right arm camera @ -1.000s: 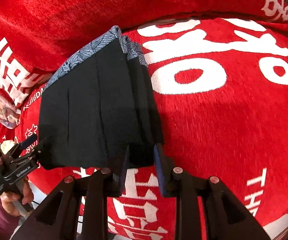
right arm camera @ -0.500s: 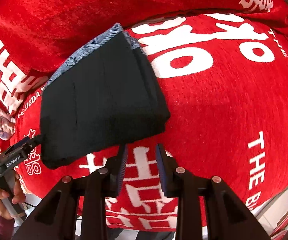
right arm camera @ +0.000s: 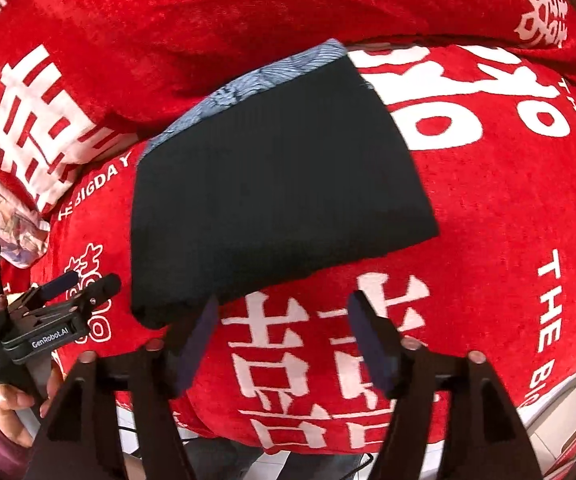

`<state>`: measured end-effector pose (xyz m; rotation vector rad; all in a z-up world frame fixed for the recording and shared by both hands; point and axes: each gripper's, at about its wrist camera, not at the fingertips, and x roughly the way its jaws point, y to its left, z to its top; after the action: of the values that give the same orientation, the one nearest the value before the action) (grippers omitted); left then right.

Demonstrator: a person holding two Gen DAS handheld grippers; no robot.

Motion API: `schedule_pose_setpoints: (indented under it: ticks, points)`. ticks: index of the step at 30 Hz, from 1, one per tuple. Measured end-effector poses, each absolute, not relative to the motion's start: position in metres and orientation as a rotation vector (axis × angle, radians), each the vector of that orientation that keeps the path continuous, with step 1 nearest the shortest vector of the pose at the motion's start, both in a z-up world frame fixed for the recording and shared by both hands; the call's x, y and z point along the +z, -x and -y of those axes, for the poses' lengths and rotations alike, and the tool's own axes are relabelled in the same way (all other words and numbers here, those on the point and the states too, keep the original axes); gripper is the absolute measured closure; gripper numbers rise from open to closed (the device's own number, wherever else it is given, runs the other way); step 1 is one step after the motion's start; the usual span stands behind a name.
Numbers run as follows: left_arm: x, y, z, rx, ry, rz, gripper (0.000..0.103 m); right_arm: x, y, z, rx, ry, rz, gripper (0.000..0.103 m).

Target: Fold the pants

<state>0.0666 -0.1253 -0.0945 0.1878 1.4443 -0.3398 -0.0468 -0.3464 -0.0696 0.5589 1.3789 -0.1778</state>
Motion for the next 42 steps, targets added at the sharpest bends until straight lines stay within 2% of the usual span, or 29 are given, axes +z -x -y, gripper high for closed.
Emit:
schedule_pose_setpoints:
  ticks: [4,9,12,23,31,32,33,42]
  points:
    - [-0.093,-0.065,0.126,-0.344,-0.204,-1.442,0.000,-0.068,0.049,0.341,-0.180,-0.555,-1.340,0.019]
    - [-0.095,-0.065,0.128,-0.340,-0.183,-1.455,0.000,-0.065,0.049,0.340,-0.161,-0.488,-1.341,0.018]
    - [-0.098,-0.067,0.134,-0.321,-0.185,-1.460,0.000,-0.065,0.049,0.351,-0.148,-0.493,-1.348,0.007]
    - [-0.111,-0.079,0.157,-0.268,-0.177,-1.497,0.000,-0.077,0.041,0.418,-0.134,-0.551,-1.406,0.007]
    - [-0.133,-0.094,0.157,-0.238,-0.036,-1.593,0.000,-0.091,0.031,0.461,-0.094,-0.592,-1.417,0.007]
    - [-0.135,-0.097,0.156,-0.232,-0.025,-1.598,0.000,-0.094,0.030,0.464,-0.089,-0.595,-1.425,0.007]
    - [-0.136,-0.098,0.155,-0.231,-0.017,-1.600,0.000,-0.097,0.029,0.468,-0.082,-0.603,-1.429,0.000]
    - [-0.145,-0.120,0.145,-0.317,0.136,-1.614,0.000,-0.130,0.010,0.493,0.011,-0.685,-1.465,0.000]
